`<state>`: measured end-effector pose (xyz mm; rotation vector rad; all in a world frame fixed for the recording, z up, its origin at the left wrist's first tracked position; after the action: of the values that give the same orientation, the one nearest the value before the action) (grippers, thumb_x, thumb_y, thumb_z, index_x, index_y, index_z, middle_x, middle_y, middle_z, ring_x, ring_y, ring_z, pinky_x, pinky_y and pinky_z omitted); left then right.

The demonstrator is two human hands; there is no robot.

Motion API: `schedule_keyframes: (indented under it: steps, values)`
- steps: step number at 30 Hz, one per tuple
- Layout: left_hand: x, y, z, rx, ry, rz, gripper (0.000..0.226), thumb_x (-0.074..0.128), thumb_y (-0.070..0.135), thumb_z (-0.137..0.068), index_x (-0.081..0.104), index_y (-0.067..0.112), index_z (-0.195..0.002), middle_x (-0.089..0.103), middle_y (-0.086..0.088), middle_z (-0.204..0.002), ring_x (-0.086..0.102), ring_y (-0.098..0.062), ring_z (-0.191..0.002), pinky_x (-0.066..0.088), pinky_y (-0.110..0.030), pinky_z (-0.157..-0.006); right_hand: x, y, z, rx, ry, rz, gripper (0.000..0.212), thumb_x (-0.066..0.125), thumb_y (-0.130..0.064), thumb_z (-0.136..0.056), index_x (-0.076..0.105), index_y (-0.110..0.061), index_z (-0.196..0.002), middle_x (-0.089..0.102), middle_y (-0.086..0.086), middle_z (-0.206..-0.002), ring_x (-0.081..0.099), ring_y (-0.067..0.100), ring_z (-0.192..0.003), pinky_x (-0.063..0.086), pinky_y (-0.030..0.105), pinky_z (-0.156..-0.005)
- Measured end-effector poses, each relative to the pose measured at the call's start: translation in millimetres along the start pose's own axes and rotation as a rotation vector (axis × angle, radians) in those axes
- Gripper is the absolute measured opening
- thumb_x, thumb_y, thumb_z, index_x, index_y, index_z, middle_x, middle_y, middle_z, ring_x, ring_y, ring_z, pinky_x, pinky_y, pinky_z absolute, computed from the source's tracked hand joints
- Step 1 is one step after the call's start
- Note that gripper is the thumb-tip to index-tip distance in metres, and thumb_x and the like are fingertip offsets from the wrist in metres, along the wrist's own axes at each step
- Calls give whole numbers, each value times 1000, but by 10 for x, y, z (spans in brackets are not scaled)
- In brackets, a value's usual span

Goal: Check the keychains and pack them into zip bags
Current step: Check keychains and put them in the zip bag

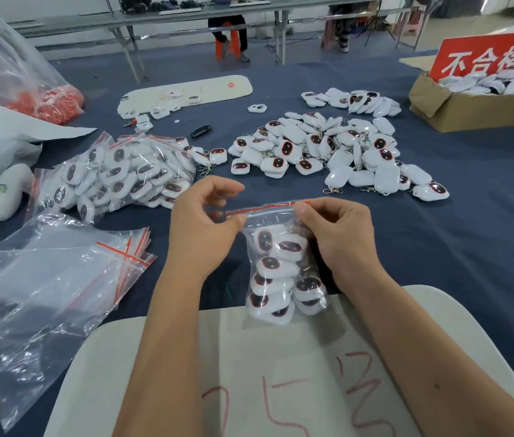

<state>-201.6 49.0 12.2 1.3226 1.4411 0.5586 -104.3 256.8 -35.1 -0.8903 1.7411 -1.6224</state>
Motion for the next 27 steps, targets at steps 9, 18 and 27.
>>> schedule_keyframes:
  steps: [9, 18, 27]
  values:
    - [408, 287, 60, 178, -167, -211, 7, 83, 27, -85, 79, 30, -90, 71, 16, -94, 59, -11, -107, 43, -28, -93, 106, -299, 77, -262, -145, 192, 8, 80, -14, -92, 80, -19, -85, 78, -8, -80, 71, 5, -74, 55, 19, -71]
    - [423, 191, 56, 17, -213, -102, 15, 81, 15, -87, 74, 23, -77, 73, 6, -73, 69, -10, -63, 55, -24, -63, 101, -268, 86, -279, -159, 141, 4, 81, -14, -90, 81, -18, -89, 79, -10, -83, 75, 5, -78, 54, 15, -73]
    - [307, 66, 25, -6, -217, -87, 13, 83, 14, -85, 77, 25, -82, 73, 5, -76, 70, -14, -74, 54, -25, -72, 156, -214, 89, -234, -227, 108, 11, 73, -3, -95, 75, -10, -87, 74, -13, -74, 65, -2, -67, 49, 11, -66]
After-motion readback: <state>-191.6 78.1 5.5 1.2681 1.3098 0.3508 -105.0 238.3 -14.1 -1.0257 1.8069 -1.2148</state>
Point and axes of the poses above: each hand's wrist, its own z-axis away from the middle knuckle, its own x-axis out of the palm, y = z × x, the point moved 9 cm from there along -z, towards the middle knuckle
